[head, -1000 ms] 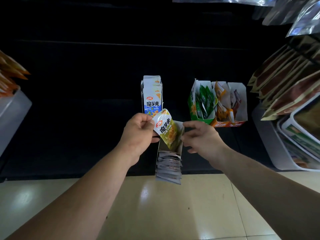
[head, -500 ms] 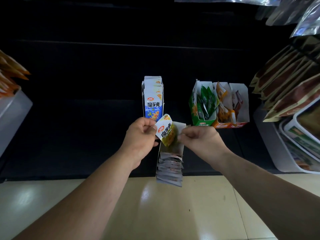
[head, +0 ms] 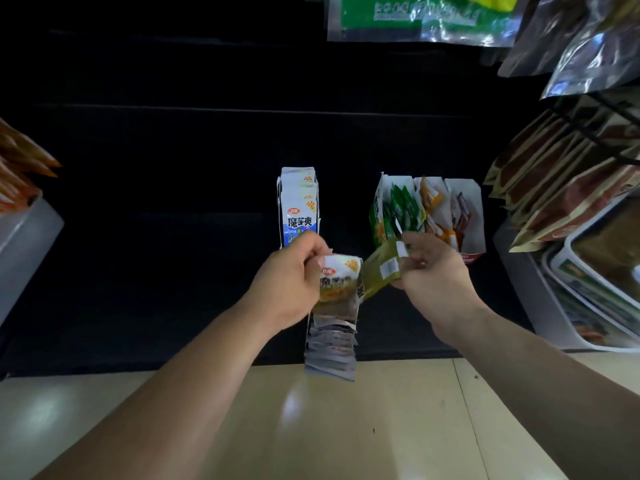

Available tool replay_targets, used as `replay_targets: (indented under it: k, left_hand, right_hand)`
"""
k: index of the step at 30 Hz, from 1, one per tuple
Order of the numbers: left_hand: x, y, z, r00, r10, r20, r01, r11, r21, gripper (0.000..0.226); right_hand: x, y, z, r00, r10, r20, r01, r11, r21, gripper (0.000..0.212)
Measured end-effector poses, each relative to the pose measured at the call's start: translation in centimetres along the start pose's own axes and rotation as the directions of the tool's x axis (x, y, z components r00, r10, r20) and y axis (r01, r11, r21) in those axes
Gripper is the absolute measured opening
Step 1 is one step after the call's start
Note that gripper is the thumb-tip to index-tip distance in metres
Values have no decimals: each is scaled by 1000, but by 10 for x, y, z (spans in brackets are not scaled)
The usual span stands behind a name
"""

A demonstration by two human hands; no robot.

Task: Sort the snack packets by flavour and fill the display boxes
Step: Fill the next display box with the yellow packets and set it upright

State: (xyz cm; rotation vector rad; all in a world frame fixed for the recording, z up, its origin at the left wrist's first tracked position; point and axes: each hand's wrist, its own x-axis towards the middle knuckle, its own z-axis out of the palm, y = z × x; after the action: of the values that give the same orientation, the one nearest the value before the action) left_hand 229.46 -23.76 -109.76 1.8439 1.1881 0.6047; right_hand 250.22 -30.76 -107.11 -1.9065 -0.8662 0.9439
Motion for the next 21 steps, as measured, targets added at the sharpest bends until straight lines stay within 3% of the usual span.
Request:
replay_targets:
  k: [4,6,9,13,19,21]
  left_hand:
    - [-7,5,14,993,24,119,-45,982,184,18]
    - [-7,2,22,987,0,158,-38,970,238,16]
    - [-8,2,27,981,-61,186,13,968,250,16]
    - [-7,2,27,992,-124,28,120,986,116,10]
    - [-9,8,18,962,-270,-22,266,956,-120,80]
    - [-7,7,18,947,-323,-9,305,903,-304,72]
  right_hand:
    - [-15,-16,-5,965,-262,-18,252,944,-215,53]
    - [-23,-19,2,957,-289,21,287,933,-217,55]
    - [-32,-16,15,957,-282,67,290,926,-240,39]
    - [-34,-14,13,993,-112,33,115,990,-85,31]
    - [-36,-18,3,997,8,72,-19,987,157,36]
    - [-33,-15,2,997,44,56,-53,985,164,37]
